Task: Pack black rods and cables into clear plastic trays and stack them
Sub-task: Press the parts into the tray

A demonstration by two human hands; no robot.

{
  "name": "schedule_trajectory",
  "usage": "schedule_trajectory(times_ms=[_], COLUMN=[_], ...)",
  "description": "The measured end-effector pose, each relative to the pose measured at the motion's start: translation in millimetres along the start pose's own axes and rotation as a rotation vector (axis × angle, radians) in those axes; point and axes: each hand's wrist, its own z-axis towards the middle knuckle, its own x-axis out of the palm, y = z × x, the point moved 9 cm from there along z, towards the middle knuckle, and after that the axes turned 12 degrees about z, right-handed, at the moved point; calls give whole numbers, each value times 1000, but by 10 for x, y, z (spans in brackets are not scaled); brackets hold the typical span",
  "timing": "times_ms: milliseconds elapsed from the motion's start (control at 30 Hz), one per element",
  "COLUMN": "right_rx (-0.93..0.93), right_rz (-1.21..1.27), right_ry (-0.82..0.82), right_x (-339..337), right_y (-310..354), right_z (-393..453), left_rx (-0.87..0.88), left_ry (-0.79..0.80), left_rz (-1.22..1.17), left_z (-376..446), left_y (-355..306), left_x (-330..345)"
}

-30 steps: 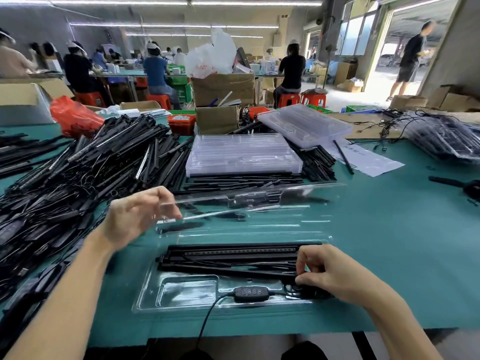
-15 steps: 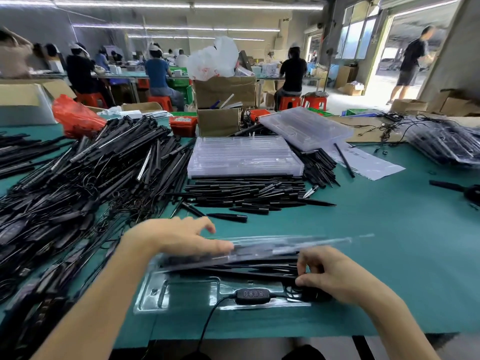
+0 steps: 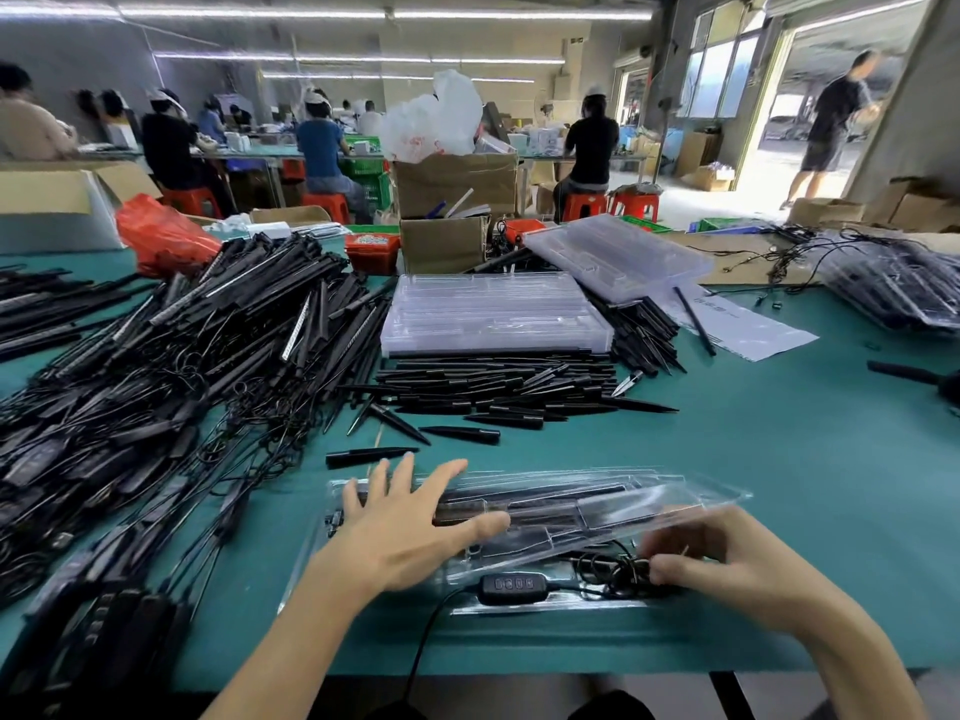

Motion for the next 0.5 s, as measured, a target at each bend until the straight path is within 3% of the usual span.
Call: schedule_trajectory(times_ms=[67, 333, 500], right_rx=[-9, -236, -200], right_rz=[213, 529, 484], right_ry=[-40, -452, -596], right_x=[-136, -466, -608], right_y=[-61, -240, -389], right_z=[-73, -65, -114], left_rx=[4, -9, -7], left_ry=[12, -33, -62], left_rz=[7, 8, 31], left_z=[18, 59, 49], left_y=[-6, -10, 4], left_x=[15, -2, -19])
